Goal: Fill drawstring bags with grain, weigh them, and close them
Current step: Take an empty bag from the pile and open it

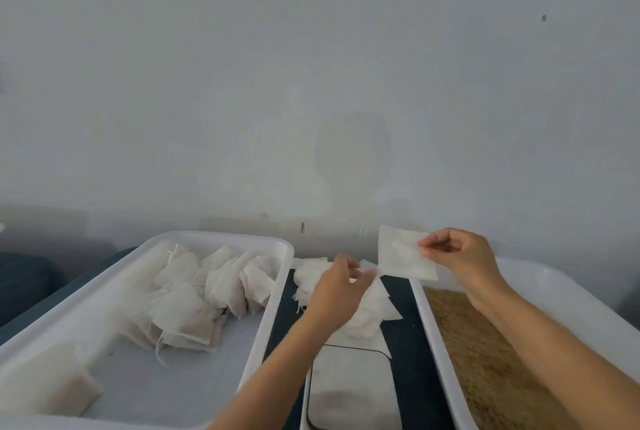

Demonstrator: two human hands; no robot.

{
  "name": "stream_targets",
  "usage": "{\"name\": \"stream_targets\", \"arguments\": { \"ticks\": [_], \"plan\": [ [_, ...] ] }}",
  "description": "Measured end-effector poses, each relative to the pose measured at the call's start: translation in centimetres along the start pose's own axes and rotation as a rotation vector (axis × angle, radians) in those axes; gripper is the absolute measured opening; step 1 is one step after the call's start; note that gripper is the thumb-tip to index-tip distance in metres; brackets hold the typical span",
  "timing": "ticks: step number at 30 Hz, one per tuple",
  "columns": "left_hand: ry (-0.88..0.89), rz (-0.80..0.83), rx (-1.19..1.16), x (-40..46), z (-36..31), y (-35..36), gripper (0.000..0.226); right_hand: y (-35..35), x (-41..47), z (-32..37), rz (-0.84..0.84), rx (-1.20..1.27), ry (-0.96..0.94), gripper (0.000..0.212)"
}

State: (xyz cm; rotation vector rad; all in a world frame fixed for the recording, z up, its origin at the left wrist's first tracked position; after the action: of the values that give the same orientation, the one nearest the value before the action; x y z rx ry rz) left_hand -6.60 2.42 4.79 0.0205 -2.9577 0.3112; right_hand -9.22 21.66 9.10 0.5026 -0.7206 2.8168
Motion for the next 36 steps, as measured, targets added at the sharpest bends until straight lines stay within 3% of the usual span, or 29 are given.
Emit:
{"name": "stream_targets", "arguments": {
  "ticks": [4, 6, 9, 12, 14, 16, 18, 22, 26, 30, 33, 36],
  "plan": [
    [-0.130, 0.174, -0.396, -0.2, -0.9, 6.4, 0.030, -4.4, -3.1, -2.3, -0.042, 0.067, 0.103, 0.011],
    [-0.173, 0.216, -0.486, -0.4, -1.3, 9.2, 0.030, -6.2, -4.4, -3.9, -0.074, 0.075, 0.139, 0.011],
    [-0.178, 0.291, -0.492, -1.0, -1.4, 12.8, 0.011, -8.4, -6.1, -6.3, -0.106, 0.060, 0.206, 0.011],
    [-0.197, 0.336, -0.471, -1.8, -1.0, 15.4, 0.004, -9.8, -7.6, -8.5, -0.113, -0.175, 0.146, 0.008],
    [-0.216, 0.303, -0.448, -2.0, -0.6, 16.5, 0.008, -10.3, -8.9, -9.2, -0.003, -0.286, 0.058, 0.005],
    [-0.228, 0.284, -0.416, -1.9, -0.2, 17.2, 0.016, -10.2, -9.8, -9.6, 0.179, -0.327, -0.001, 0.024],
    [-0.242, 0.289, -0.418, -1.7, 0.2, 17.5, 0.023, -9.7, -10.1, -10.1, 0.257, -0.407, -0.026, 0.030],
    [-0.242, 0.240, -0.519, -1.6, 0.5, 17.7, 0.024, -9.3, -9.2, -10.4, 0.060, -0.605, -0.144, 0.022],
    [-0.065, 0.222, -0.500, -2.0, 0.2, 17.8, 0.030, -9.7, -8.9, -11.0, -0.119, -0.554, -0.078, 0.024],
    [0.248, 0.292, -0.087, -2.2, 0.2, 18.1, 0.033, -9.6, -9.2, -10.8, 0.005, -0.528, -0.100, 0.026],
    [0.230, 0.341, -0.112, -2.5, 0.2, 18.4, 0.033, -9.4, -9.2, -10.9, 0.050, -0.549, -0.133, 0.029],
    [0.229, 0.333, -0.113, -2.5, 0.6, 18.3, 0.023, -9.3, -9.1, -11.0, -0.058, -0.578, -0.076, 0.020]
  ]
}}
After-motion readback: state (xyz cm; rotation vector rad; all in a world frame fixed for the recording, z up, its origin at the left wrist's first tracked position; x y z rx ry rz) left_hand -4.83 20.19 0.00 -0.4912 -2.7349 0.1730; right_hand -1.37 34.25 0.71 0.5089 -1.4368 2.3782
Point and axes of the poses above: each hand's wrist, its own x-axis towards the middle knuckle, its own y-axis out of the palm, z = x × y, the point moved 1 cm from there along x, towards the middle knuckle, and after that the axes turned 14 degrees about -x, right-handed, at the moved point
